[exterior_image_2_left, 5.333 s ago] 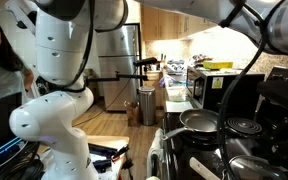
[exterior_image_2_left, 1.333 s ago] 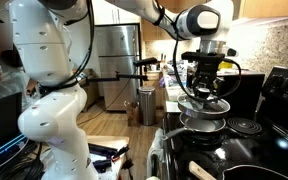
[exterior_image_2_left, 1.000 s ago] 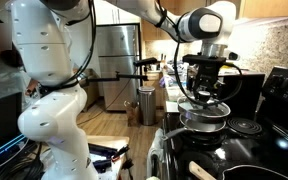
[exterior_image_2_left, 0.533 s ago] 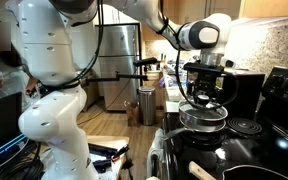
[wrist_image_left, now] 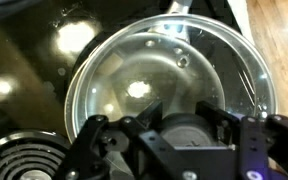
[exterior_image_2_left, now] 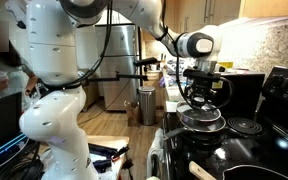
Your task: Transfer the lid from the pot to the pan
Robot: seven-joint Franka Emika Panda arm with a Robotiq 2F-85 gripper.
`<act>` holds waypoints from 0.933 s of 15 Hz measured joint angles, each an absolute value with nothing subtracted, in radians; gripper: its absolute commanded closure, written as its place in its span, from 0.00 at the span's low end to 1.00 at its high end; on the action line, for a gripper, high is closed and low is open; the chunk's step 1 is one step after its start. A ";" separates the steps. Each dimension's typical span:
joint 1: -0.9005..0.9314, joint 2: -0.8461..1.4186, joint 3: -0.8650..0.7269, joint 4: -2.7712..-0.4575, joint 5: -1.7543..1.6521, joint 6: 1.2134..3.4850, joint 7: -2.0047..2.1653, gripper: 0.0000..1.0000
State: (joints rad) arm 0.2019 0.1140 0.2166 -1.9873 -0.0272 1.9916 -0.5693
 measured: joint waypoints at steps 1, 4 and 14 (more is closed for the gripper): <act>0.203 0.119 0.223 -1.987 -0.027 2.001 -0.582 0.84; 0.205 0.130 0.232 -1.987 -0.027 2.014 -0.613 0.84; 0.203 0.139 0.228 -2.016 -0.064 2.096 -0.667 0.84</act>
State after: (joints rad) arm 0.2026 0.1390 0.2282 -2.0156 -0.0641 2.0957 -0.6667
